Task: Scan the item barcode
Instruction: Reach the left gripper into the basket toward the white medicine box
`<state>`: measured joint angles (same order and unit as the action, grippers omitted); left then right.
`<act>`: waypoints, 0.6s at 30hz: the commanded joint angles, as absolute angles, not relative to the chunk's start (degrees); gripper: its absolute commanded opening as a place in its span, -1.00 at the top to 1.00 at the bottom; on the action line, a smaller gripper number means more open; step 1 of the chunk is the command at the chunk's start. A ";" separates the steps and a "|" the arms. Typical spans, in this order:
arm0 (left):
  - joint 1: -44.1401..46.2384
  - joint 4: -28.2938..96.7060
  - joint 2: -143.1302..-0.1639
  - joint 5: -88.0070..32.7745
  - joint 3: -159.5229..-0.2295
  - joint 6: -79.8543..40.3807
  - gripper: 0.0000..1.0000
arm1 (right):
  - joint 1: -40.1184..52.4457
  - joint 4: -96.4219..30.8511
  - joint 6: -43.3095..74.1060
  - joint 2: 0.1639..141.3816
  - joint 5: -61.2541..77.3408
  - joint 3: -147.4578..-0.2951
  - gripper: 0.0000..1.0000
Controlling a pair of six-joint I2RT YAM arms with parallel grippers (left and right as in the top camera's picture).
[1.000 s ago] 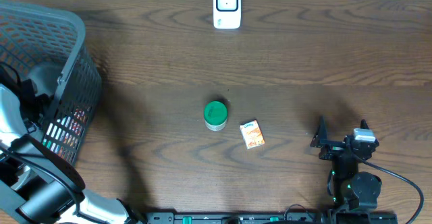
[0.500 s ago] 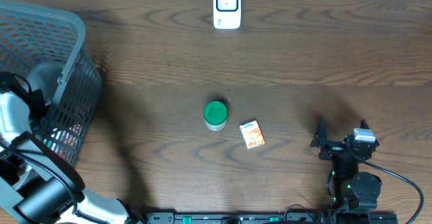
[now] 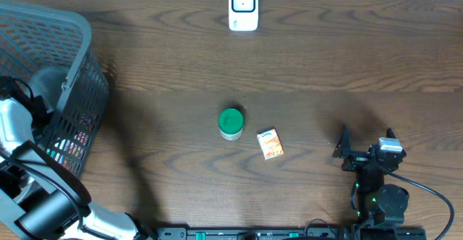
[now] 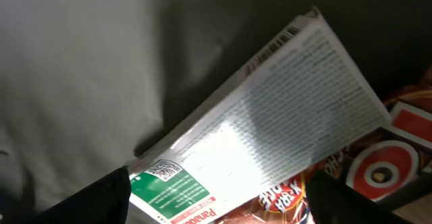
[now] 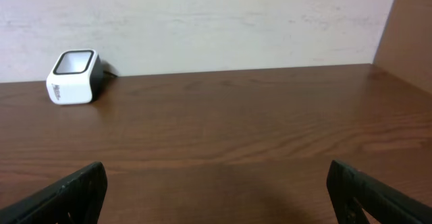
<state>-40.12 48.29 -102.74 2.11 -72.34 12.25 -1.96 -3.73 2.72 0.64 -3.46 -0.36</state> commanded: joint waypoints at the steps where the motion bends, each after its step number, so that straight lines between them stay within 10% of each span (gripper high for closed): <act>1: -40.23 47.94 -102.69 3.66 -71.66 11.29 -0.64 | -1.50 -3.92 2.26 0.40 -3.99 -0.32 -0.99; 18: -40.23 42.46 -102.72 6.48 -68.10 11.29 -0.47 | -1.50 -3.92 2.26 0.40 -4.01 -0.32 -0.99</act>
<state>-40.07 43.07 -102.41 3.51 -69.58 11.79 -1.96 -3.73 2.72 0.64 -3.46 -0.36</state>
